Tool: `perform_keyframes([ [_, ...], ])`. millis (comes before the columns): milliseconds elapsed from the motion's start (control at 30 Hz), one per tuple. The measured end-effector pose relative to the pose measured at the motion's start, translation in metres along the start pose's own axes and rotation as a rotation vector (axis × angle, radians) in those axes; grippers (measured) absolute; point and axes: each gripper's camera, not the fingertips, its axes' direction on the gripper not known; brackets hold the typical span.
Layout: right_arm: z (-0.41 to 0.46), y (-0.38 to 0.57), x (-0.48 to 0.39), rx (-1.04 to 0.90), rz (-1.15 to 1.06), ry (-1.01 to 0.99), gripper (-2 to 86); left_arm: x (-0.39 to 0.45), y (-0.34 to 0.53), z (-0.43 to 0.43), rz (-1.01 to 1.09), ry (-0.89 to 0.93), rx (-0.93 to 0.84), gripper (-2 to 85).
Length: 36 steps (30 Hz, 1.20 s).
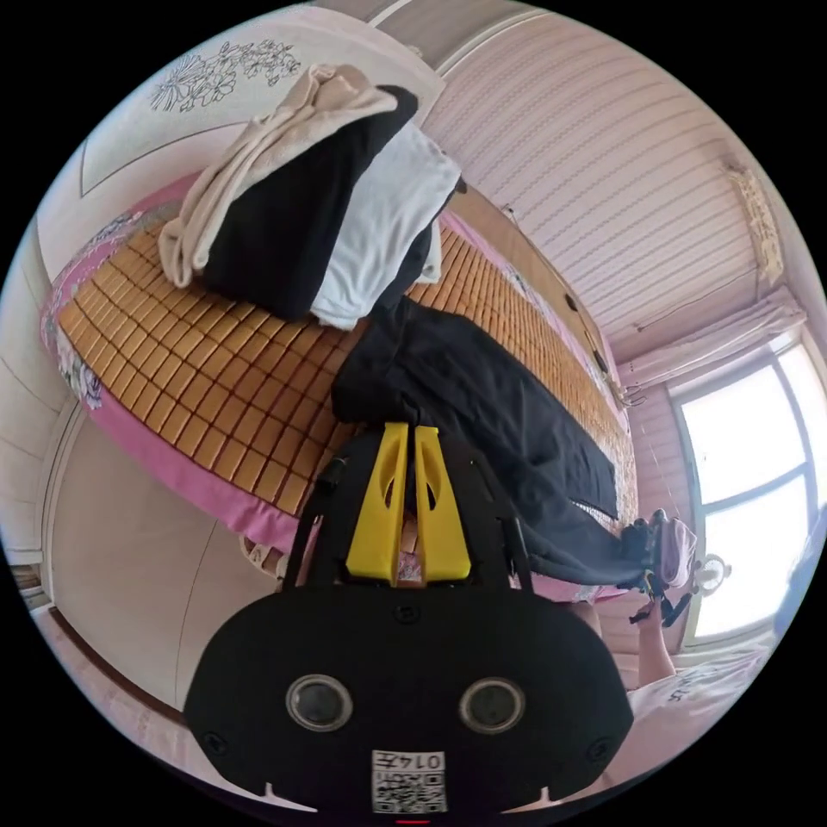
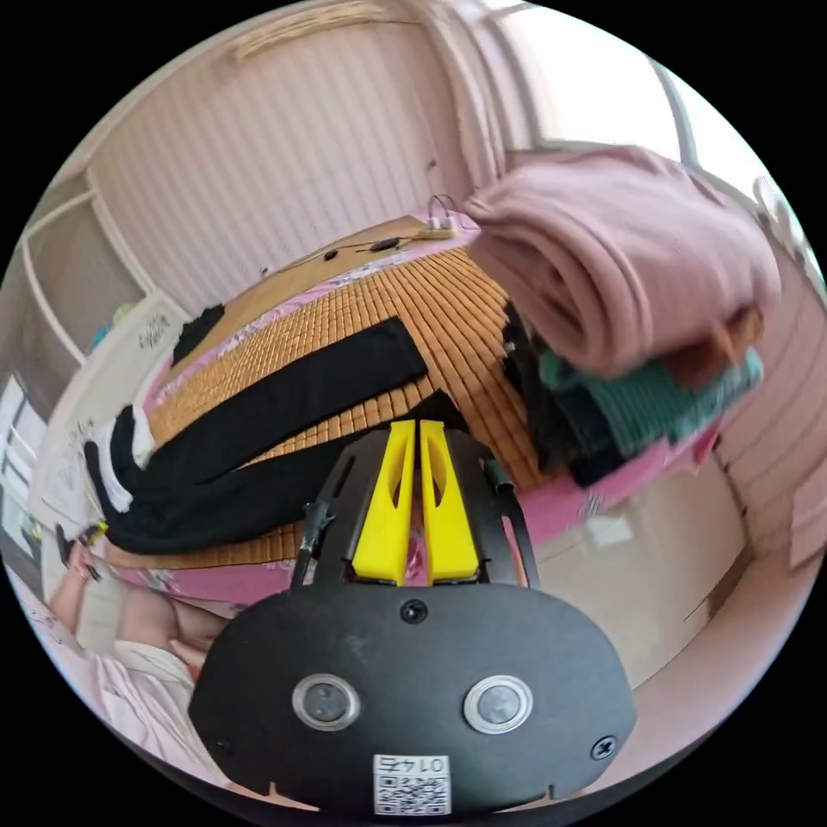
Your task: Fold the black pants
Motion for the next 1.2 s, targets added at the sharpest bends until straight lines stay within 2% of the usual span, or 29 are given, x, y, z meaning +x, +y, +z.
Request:
perform_keyframes([
  [167, 0.036, -0.097, -0.032, 0.003, -0.137, 0.049, 0.7, 0.055, -0.053, -0.009, 0.137, 0.048, 0.128, -0.8],
  [333, 0.091, -0.17, -0.051, -0.027, -0.021, 0.066, 2.2, 0.108, -0.104, 0.025, 0.175, 0.037, 0.232, 1.1],
  [500, 0.127, -0.162, -0.054, -0.078, -0.001, 0.117, 13.2, 0.12, -0.124, 0.077, 0.057, 0.021, 0.24, 10.5],
  [700, 0.143, -0.107, -0.024, -0.155, 0.089, 0.135, 13.8, 0.116, -0.094, 0.114, 0.106, -0.069, 0.085, 13.6],
  [833, 0.158, -0.098, -0.019, -0.185, 0.185, 0.069, 13.5, 0.121, -0.076, 0.14, 0.136, -0.219, 0.019, 15.2],
  [933, 0.166, -0.102, -0.026, -0.176, 0.251, 0.059, 11.2, 0.13, -0.077, 0.177, 0.104, -0.237, -0.056, 14.9],
  [1033, 0.174, -0.109, -0.041, -0.219, 0.193, 0.074, 7.5, 0.144, -0.082, 0.214, 0.097, -0.307, -0.143, 12.3],
  [1133, 0.17, -0.114, -0.052, -0.267, 0.133, 0.088, 3.6, 0.173, -0.086, 0.236, 0.227, -0.43, -0.219, 8.8],
  [1200, 0.162, -0.108, -0.055, -0.295, 0.1, 0.093, 2.5, 0.185, -0.086, 0.245, 0.27, -0.437, -0.259, 6.5],
])
